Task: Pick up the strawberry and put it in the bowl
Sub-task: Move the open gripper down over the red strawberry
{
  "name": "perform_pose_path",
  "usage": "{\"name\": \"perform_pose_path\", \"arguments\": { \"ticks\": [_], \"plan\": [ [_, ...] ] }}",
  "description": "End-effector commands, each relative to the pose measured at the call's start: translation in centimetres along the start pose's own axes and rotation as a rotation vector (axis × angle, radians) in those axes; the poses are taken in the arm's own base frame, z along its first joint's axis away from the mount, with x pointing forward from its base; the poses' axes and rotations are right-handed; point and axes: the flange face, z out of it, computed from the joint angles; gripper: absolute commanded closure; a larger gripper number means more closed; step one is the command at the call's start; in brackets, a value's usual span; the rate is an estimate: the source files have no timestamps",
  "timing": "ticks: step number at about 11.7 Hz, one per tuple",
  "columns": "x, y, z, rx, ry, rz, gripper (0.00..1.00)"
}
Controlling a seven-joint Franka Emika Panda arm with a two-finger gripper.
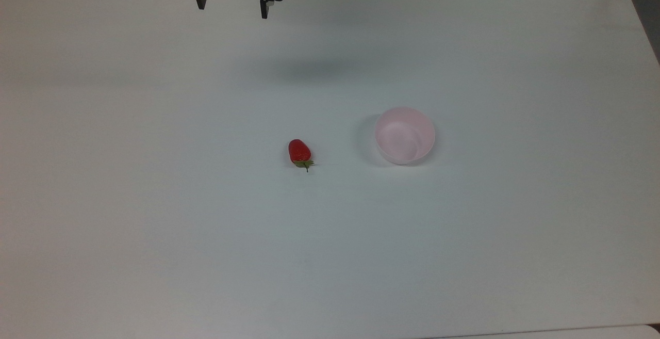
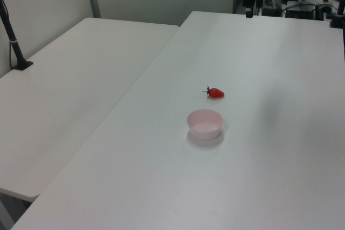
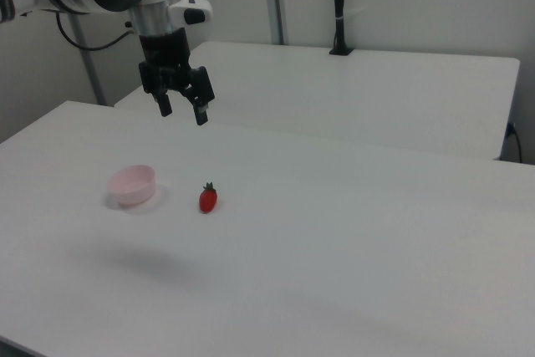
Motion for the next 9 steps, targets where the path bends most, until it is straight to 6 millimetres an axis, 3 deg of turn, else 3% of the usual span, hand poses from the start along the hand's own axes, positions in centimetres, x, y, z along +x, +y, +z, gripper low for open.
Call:
{"name": "perform_pose_path", "arguments": {
  "ticks": [1,9],
  "plan": [
    [-0.81,0.35,-0.08,0.006,-0.004,-0.010,0.00],
    [-0.15,-0.01,0.44,0.016,0.011,-0.027,0.00]
  ]
}}
